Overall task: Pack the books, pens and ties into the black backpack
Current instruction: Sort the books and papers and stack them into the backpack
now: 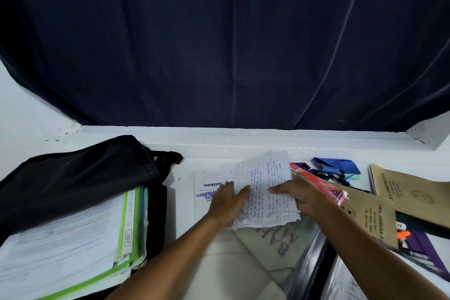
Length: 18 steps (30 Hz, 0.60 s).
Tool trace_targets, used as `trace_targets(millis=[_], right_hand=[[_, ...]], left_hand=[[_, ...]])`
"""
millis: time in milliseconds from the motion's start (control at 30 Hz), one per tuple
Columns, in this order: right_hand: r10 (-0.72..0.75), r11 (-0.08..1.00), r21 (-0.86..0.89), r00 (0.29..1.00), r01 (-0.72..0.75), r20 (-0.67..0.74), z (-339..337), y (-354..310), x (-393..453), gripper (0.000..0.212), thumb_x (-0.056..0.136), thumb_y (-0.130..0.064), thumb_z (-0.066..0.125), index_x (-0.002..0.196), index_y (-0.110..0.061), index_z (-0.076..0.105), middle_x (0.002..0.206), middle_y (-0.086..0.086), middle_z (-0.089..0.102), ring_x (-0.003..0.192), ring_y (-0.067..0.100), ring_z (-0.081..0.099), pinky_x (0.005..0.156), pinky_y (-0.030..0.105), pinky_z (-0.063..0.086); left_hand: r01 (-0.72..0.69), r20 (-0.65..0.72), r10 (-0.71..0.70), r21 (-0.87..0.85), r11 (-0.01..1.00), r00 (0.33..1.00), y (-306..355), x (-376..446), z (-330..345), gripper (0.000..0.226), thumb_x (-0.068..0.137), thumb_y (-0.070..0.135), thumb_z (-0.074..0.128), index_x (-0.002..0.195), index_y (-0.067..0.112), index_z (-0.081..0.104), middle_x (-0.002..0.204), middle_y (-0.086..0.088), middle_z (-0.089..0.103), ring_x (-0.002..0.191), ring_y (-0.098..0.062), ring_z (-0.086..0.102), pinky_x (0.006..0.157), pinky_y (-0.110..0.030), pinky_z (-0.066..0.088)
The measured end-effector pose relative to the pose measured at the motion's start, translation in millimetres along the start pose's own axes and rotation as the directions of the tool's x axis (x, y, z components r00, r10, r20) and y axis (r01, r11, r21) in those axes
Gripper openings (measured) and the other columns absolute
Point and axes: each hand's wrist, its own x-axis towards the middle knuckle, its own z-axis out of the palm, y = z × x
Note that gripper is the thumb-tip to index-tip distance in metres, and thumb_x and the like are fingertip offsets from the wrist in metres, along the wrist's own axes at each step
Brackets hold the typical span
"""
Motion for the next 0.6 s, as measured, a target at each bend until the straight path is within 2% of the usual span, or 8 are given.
trace_targets(millis=[67, 100, 200, 233, 267, 367, 500, 600], right_hand=[[-0.03, 0.999, -0.026, 1.0, 0.03, 0.001, -3.3, 1.1, -3.2, 0.04, 0.08, 0.017, 0.063, 0.117, 0.001, 0.06, 0.112, 0.024, 0.067, 0.101, 0.039, 0.065, 0.08, 0.045, 0.054], [-0.057, 0.998, -0.039, 0.998, 0.057, -0.002, -5.7, 0.8, -6.2, 0.04, 0.08, 0.016, 0.063, 0.117, 0.0, 0.06, 0.111, 0.023, 0.067, 0.099, 0.038, 0.065, 0.079, 0.044, 0.055], [-0.163, 0.986, -0.034, 0.987, 0.163, 0.011, -12.5, -3.1, -18.9, 0.039, 0.078, 0.012, 0.066, 0.113, -0.004, 0.061, 0.107, 0.02, 0.069, 0.097, 0.035, 0.067, 0.076, 0.043, 0.055], [-0.202, 0.979, -0.015, 0.979, 0.202, 0.024, -14.7, -4.8, -23.3, 0.041, 0.075, 0.008, 0.07, 0.112, -0.007, 0.061, 0.107, 0.018, 0.07, 0.097, 0.034, 0.068, 0.077, 0.044, 0.055], [-0.239, 0.971, 0.006, 0.971, 0.239, 0.034, -16.7, -6.1, -27.5, 0.044, 0.072, 0.005, 0.073, 0.111, -0.009, 0.061, 0.107, 0.016, 0.071, 0.097, 0.032, 0.069, 0.077, 0.045, 0.056], [-0.33, 0.944, 0.035, 0.942, 0.329, 0.056, -13.5, -10.6, -41.2, 0.043, 0.077, 0.008, 0.071, 0.116, -0.006, 0.057, 0.11, 0.014, 0.07, 0.098, 0.03, 0.07, 0.08, 0.046, 0.057], [-0.368, 0.929, -0.006, 0.927, 0.37, 0.066, -11.0, -22.9, -61.4, 0.043, 0.081, 0.006, 0.068, 0.12, -0.008, 0.058, 0.112, 0.009, 0.071, 0.101, 0.027, 0.069, 0.083, 0.046, 0.056], [-0.387, 0.921, 0.078, 0.919, 0.382, 0.07, -3.2, -28.9, -78.5, 0.028, 0.086, 0.003, 0.063, 0.111, -0.01, 0.065, 0.104, 0.004, 0.075, 0.094, 0.022, 0.072, 0.072, 0.038, 0.059]], left_hand=[[-0.039, -0.083, 0.027, -0.142, 0.989, 0.996, 4.1, -0.2, -5.3, 0.019, 0.096, 0.039, 0.056, 0.094, 0.021, 0.062, 0.099, 0.003, 0.061, 0.093, -0.014, 0.059, 0.082, -0.026, 0.047], [-0.036, -0.139, 0.01, -0.187, 0.982, 0.99, 3.9, 2.1, -10.5, 0.015, 0.093, 0.033, 0.062, 0.095, 0.018, 0.063, 0.1, 0.002, 0.061, 0.095, -0.015, 0.059, 0.084, -0.027, 0.046], [0.027, -0.134, -0.106, -0.492, 0.87, 0.985, 11.9, 7.5, -28.9, 0.064, 0.079, 0.03, 0.08, 0.132, 0.015, 0.048, 0.129, 0.002, 0.052, 0.116, -0.016, 0.056, 0.096, -0.035, 0.045], [0.076, -0.064, -0.141, -0.595, 0.8, 0.988, 14.7, 9.6, -33.8, 0.074, 0.075, 0.029, 0.084, 0.136, 0.016, 0.044, 0.131, -0.001, 0.055, 0.113, -0.017, 0.06, 0.094, -0.038, 0.048], [0.1, 0.01, -0.124, -0.652, 0.752, 0.992, 20.4, 8.9, -37.9, 0.069, 0.075, 0.026, 0.085, 0.131, 0.012, 0.047, 0.127, -0.005, 0.062, 0.106, -0.019, 0.066, 0.091, -0.04, 0.051], [0.003, 0.041, 0.033, -0.669, 0.743, 0.999, 41.4, 0.7, -43.5, 0.04, 0.079, 0.007, 0.078, 0.117, 0.005, 0.063, 0.112, -0.012, 0.073, 0.1, -0.024, 0.071, 0.095, -0.044, 0.053], [-0.142, -0.064, 0.135, -0.672, 0.726, 0.989, 56.3, -16.4, -48.9, 0.038, 0.077, -0.011, 0.072, 0.11, 0.006, 0.064, 0.111, -0.01, 0.073, 0.1, -0.023, 0.071, 0.086, -0.036, 0.057], [-0.212, -0.083, 0.209, -0.647, 0.732, 0.974, 62.2, -37.4, -50.9, 0.035, 0.079, -0.013, 0.07, 0.106, 0.008, 0.064, 0.104, -0.008, 0.075, 0.098, -0.022, 0.072, 0.08, -0.031, 0.059]])
